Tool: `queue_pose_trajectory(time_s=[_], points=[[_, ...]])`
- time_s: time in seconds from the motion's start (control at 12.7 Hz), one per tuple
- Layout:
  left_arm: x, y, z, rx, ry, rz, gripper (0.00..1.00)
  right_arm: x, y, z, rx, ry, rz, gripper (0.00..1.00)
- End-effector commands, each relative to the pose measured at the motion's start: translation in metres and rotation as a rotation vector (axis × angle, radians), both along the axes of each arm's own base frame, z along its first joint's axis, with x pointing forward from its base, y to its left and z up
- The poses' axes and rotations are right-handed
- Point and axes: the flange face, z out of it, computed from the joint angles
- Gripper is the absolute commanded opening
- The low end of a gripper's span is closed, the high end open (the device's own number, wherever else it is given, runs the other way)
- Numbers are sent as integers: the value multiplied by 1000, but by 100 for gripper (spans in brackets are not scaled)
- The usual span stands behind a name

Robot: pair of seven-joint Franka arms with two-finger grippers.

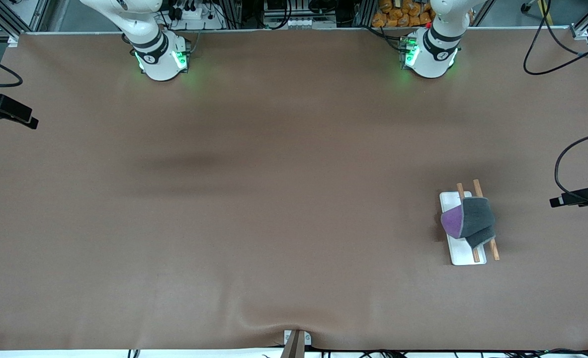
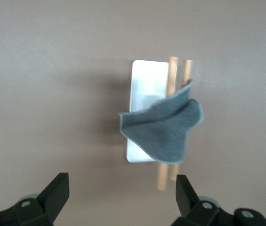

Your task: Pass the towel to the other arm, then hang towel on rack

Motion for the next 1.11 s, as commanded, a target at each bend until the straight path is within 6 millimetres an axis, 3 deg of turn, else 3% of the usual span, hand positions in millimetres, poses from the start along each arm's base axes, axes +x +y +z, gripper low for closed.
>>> queue_pose_trajectory(time_s=[0.0, 0.55, 1.03], points=[[-14, -54, 47, 81, 27, 50, 100, -4, 4, 3, -21, -19, 22, 100], [-63, -139, 133, 130, 42, 28, 100, 5, 6, -5, -13, -21, 12, 100], [-86, -203, 160, 217, -6, -37, 100, 4, 3, 6, -7, -37, 6, 100]])
